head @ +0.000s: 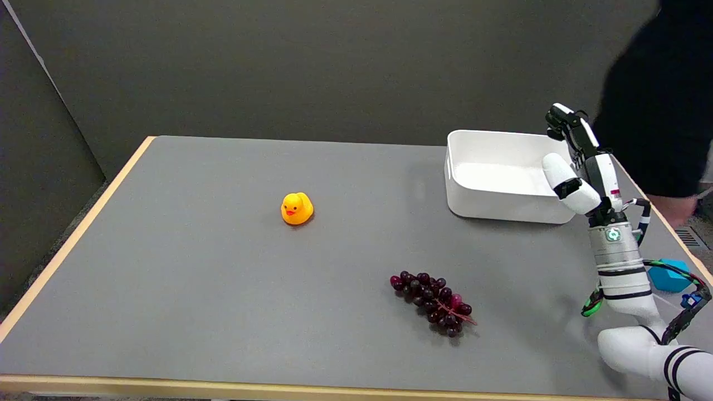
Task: Pick up the grape.
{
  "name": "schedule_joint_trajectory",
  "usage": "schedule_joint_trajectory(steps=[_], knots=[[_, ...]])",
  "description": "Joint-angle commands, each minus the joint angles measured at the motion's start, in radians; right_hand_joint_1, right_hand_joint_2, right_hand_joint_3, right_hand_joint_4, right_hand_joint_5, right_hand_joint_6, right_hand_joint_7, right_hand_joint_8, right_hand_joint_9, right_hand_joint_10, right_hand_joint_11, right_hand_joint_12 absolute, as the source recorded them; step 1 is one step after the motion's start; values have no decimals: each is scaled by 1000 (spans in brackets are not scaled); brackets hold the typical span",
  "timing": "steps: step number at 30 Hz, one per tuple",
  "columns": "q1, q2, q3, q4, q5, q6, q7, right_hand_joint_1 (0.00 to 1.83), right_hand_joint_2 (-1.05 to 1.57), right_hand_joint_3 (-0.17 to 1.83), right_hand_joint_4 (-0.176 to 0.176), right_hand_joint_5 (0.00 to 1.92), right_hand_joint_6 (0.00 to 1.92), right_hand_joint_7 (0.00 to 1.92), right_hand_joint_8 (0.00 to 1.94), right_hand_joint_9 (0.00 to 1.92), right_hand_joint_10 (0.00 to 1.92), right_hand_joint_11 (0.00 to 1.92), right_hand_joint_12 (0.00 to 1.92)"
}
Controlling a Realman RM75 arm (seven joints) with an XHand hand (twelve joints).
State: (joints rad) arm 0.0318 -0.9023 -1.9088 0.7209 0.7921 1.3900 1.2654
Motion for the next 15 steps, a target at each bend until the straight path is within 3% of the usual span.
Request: schedule_joint_trajectory(steps=[1,8,15], knots=[[0,26,-4,-7,-59,-12,6,453,618,970,4,186,453,258,407,98,699,-1,1041],[-33,83,-5,80,-160,-1,7,442,601,953,-26,199,468,265,445,105,729,-1,1037],[-176,181,28,281,-233,-11,5,412,617,943,-47,224,481,298,474,162,799,-1,1108]])
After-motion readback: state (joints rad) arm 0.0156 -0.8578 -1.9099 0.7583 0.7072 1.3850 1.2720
